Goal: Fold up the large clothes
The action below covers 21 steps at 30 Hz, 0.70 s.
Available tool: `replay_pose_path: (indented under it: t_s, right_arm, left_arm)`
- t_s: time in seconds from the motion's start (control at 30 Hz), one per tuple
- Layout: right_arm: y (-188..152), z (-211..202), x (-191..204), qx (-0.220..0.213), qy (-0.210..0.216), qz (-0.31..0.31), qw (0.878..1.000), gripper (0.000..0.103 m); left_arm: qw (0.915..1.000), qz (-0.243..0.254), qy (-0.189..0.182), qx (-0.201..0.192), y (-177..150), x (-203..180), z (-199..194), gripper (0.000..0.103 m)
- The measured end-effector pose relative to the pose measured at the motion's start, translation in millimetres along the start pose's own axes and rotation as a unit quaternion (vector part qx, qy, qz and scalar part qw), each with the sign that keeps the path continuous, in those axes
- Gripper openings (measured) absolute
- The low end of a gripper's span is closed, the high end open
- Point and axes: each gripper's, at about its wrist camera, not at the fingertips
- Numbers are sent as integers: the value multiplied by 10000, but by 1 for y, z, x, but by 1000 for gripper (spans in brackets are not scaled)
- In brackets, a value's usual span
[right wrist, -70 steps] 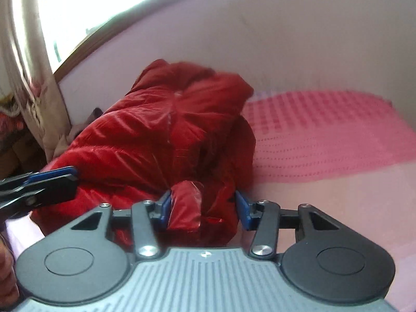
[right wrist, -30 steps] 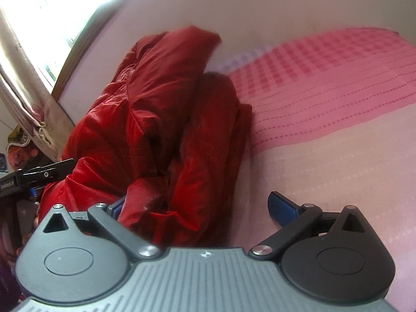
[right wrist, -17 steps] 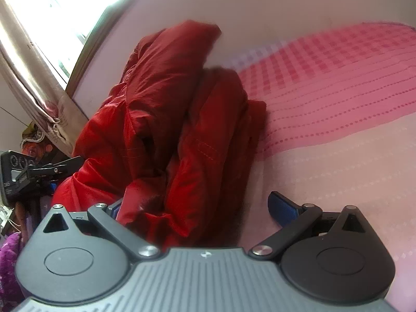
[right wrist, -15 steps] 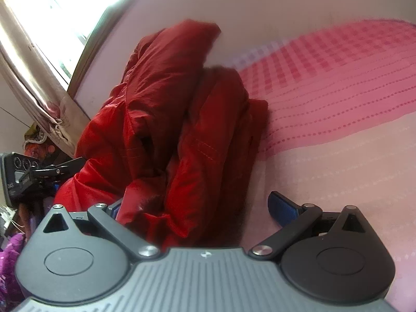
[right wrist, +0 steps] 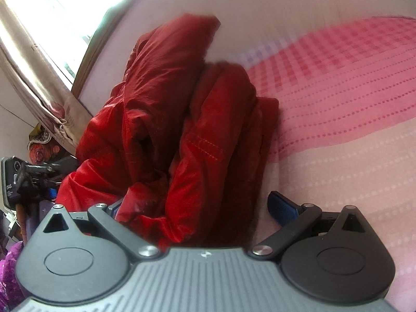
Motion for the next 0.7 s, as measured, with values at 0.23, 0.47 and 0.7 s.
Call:
replay_pose_path:
  t_s: [0.23,0.47,0.7]
  right_arm:
    - [3,3,-5,152,213,202,9995,103]
    - [10,11,-8,235,422,356,9982,103]
    - [10,26,-8,292,664,588,9956,103]
  left_arm:
    - [9942,-702,-385,722,0,29,27,103]
    - [9801,-1445,-850,1065,-11,44,54,103]
    - [9856,-1185,-636,1027,-13,31,59,103]
Point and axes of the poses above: each gripper's, at about its wrist camera, not at the fingertips, and z roughly the way its jaws point, x to its left, y to its top, and after that the axes turned 14 degrees about -x, right-handed
